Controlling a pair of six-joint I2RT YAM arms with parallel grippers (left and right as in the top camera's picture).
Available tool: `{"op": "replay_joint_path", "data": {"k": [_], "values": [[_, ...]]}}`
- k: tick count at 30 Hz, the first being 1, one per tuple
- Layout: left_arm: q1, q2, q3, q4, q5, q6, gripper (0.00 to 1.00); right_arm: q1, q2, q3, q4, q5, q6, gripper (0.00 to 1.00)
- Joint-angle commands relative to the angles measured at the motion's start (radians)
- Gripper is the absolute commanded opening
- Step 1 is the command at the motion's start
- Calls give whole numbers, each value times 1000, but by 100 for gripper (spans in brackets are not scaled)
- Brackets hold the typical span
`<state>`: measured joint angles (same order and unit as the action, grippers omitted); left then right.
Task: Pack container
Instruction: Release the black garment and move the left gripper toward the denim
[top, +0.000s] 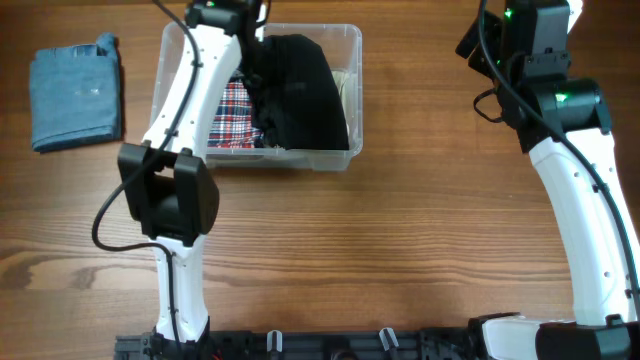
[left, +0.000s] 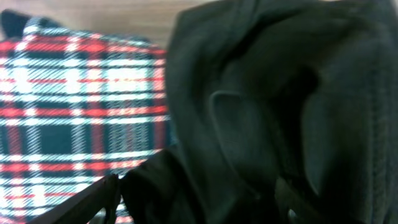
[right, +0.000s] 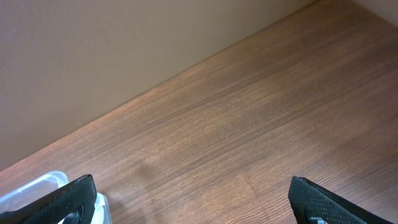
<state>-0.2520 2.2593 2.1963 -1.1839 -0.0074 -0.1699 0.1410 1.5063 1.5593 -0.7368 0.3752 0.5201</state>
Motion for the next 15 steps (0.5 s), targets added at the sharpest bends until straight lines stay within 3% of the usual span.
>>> {"op": "replay_joint_path", "data": {"k": [1, 10, 15], "values": [[-56, 13, 15, 37, 14, 6, 81, 3, 9, -3, 2, 17, 10, 100], [-103, 13, 15, 152, 78, 6, 79, 3, 9, -3, 2, 17, 10, 100], [-87, 13, 15, 88, 11, 7, 84, 3, 9, -3, 2, 17, 10, 100]]}}
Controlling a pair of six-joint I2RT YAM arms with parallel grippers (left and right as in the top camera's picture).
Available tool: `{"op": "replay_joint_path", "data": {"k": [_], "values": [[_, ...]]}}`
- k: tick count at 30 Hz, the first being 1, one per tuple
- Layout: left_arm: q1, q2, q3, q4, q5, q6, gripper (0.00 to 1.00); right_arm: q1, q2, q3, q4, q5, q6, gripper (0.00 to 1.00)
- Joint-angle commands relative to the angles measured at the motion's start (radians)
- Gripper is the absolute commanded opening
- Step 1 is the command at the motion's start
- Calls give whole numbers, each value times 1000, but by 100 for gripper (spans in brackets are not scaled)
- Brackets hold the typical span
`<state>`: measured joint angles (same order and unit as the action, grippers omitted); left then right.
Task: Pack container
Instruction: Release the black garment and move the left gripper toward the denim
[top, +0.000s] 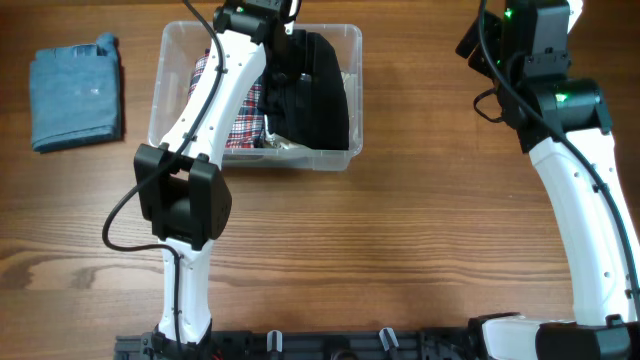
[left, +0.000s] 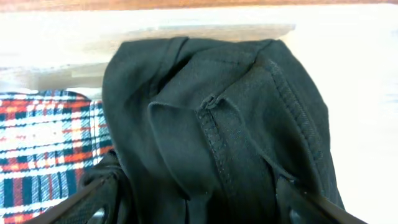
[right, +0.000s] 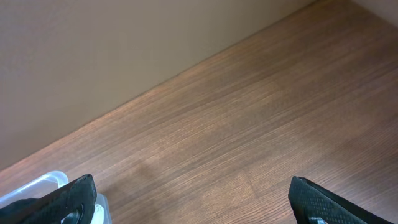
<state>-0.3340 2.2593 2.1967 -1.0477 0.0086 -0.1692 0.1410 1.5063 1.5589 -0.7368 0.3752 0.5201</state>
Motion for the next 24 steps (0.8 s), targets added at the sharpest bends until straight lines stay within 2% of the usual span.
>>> {"op": "replay_joint_path", "data": {"k": [1, 5, 13, 21, 24], "values": [[4, 13, 15, -72, -27, 6, 85, 3, 9, -3, 2, 17, 10, 100], [102, -24, 16, -213, -74, 6, 84, 3, 9, -3, 2, 17, 10, 100], [244, -215, 16, -188, -74, 6, 99, 3, 9, -3, 2, 17, 10, 100], [550, -249, 16, -193, -74, 6, 99, 3, 9, -3, 2, 17, 10, 100], [623, -216, 16, -175, -75, 14, 99, 3, 9, -3, 2, 17, 10, 100]]}}
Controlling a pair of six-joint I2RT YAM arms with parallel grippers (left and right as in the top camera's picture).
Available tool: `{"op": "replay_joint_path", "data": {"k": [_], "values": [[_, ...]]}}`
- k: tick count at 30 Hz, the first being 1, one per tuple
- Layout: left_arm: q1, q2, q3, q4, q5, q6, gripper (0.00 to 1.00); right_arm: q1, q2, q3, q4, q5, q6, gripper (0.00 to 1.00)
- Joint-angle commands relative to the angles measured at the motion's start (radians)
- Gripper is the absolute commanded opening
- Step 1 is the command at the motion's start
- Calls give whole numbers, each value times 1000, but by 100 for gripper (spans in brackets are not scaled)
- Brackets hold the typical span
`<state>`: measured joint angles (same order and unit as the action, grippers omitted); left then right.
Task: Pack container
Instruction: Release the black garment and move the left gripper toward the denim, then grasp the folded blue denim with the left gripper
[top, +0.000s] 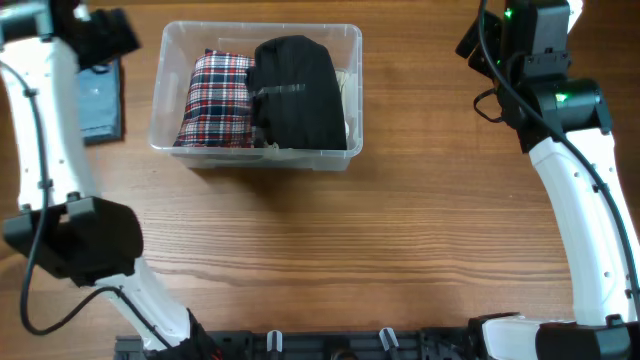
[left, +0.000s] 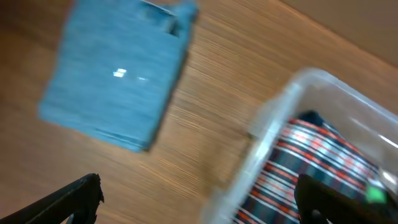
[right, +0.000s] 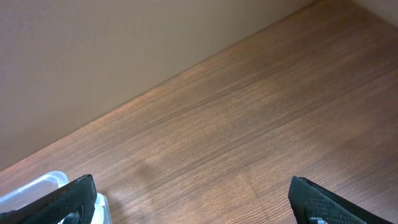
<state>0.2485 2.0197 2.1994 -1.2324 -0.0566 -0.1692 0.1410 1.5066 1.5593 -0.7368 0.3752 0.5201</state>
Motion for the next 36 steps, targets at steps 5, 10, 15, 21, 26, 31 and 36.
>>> {"op": "replay_joint_path", "data": {"k": [5, 10, 15, 21, 26, 31, 36], "values": [[85, 160, 13, 21, -101, 31, 100, 3, 8, -3, 2, 17, 10, 100], [82, 302, 13, 91, -201, 33, 99, 2, 8, -3, 2, 18, 10, 100], [62, 404, 13, 186, -305, 130, 96, 3, 8, -3, 2, 17, 10, 100], [28, 492, 13, 268, -293, 244, 100, 3, 8, -3, 2, 17, 10, 100], [38, 500, 12, 307, -295, 275, 99, 3, 8, -3, 2, 17, 10, 100], [73, 547, 11, 307, -332, 322, 98, 3, 8, -3, 2, 18, 10, 100], [86, 595, 10, 315, -355, 324, 97, 3, 8, -3, 2, 18, 10, 100]]}}
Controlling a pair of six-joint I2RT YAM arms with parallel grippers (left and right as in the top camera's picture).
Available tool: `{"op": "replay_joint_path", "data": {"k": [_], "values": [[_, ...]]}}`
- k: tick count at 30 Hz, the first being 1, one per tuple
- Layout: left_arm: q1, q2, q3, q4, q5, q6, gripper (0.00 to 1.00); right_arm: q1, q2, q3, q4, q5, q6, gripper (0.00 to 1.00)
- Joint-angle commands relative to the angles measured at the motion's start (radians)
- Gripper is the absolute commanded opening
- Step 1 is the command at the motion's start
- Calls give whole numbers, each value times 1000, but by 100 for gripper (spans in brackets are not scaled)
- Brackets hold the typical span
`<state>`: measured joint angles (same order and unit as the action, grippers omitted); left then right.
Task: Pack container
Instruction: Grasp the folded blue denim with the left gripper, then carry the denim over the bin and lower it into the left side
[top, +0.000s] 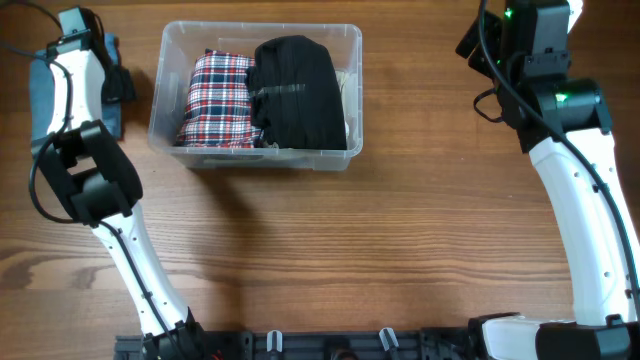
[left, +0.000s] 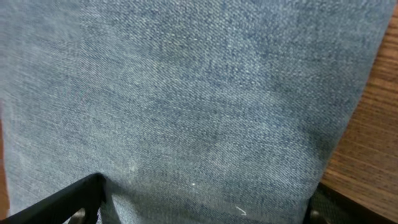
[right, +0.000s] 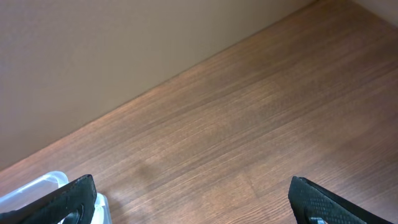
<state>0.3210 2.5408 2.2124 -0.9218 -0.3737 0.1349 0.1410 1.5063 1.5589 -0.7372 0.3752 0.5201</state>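
A clear plastic bin (top: 160, 95) holds a folded red plaid shirt (top: 215, 100) and a black garment (top: 300, 90) side by side. Folded blue jeans (top: 42, 95) lie on the table left of the bin, partly under my left arm. My left gripper (top: 85, 75) is down close on the jeans. In the left wrist view the jeans' denim (left: 199, 93) fills the frame and the left gripper (left: 202, 208) is open, one finger at each lower corner. My right gripper (right: 199, 211) is open and empty over bare wood at the far right.
A pale cloth (top: 347, 95) shows along the bin's right wall beside the black garment. A corner of the bin (right: 25, 193) shows in the right wrist view. The right arm (top: 570, 180) stands along the table's right side.
My left gripper was up above the table between the jeans and the bin; now it is low over the jeans, still open. The bin's contents and the right arm are unchanged.
My left gripper was first down in the bin against the black garment beside the plaid shirt. Then it was a little higher over that garment. Later it was out to the left, the garment left in the bin. Now it is on the jeans.
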Motion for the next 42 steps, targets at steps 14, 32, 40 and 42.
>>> {"op": "replay_joint_path", "data": {"k": [14, 32, 40, 42], "values": [[13, -67, 0, -63, -138, -207, 4, 3, 9, -3, 2, 17, 10, 100], [-137, -778, 0, -403, 1024, -68, 4, 3, 9, -3, 2, 17, 10, 100], [-258, -670, 0, -484, 721, -122, 4, 3, 9, -3, 3, 17, 10, 100], [-258, -662, 0, -500, 634, -121, 4, 3, 9, -3, 2, 17, 10, 100]]}}
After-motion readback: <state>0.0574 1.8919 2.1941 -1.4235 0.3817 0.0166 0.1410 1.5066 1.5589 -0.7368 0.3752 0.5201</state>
